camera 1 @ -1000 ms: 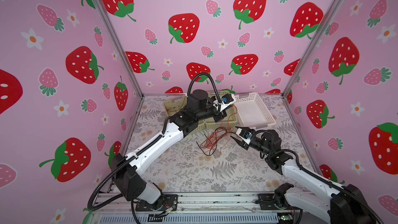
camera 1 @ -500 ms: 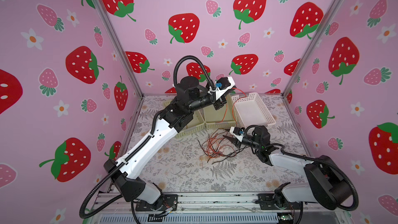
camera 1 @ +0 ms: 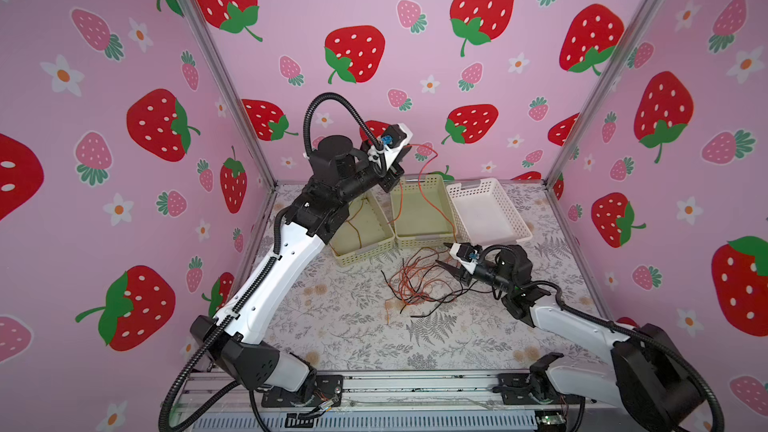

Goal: Untangle the cables
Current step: 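Carry the red wire with the left gripper over the nearest pale green basket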

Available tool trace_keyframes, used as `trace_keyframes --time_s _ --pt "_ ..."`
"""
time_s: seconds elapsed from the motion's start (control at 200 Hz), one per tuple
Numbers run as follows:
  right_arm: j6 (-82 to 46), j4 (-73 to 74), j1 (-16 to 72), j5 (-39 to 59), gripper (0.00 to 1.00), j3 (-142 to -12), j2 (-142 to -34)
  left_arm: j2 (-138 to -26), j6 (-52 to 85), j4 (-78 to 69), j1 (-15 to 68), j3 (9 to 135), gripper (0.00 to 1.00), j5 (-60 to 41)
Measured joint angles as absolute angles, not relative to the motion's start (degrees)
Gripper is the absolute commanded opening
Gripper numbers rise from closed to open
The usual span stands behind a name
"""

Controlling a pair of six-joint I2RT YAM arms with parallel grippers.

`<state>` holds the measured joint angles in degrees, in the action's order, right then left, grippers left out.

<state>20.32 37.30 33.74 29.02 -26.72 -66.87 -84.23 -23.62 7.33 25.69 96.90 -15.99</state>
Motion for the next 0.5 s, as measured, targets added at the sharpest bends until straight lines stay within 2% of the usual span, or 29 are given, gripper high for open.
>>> trace_keyframes --time_s 0.05,0.125,0.155,0.5 --pt "21.52 35.05 33.74 28.93 0.62 -26.76 -65.67 -84.25 -22.68 7.42 23.66 96.38 0.00 -15.44" --pt "22.83 31.81 33.74 29.67 0.74 -26.96 -65.06 -84.25 -21.69 7.44 21.78 96.25 0.00 -15.42" --pt "23.44 30.83 33.74 30.26 0.76 -27.05 -65.08 -84.25 -21.45 7.31 21.26 96.25 0.00 -15.44" --pt "25.71 25.78 33.85 32.97 0.75 -30.26 -67.33 -88.66 -19.44 5.85 13.50 98.08 0.00 -14.96"
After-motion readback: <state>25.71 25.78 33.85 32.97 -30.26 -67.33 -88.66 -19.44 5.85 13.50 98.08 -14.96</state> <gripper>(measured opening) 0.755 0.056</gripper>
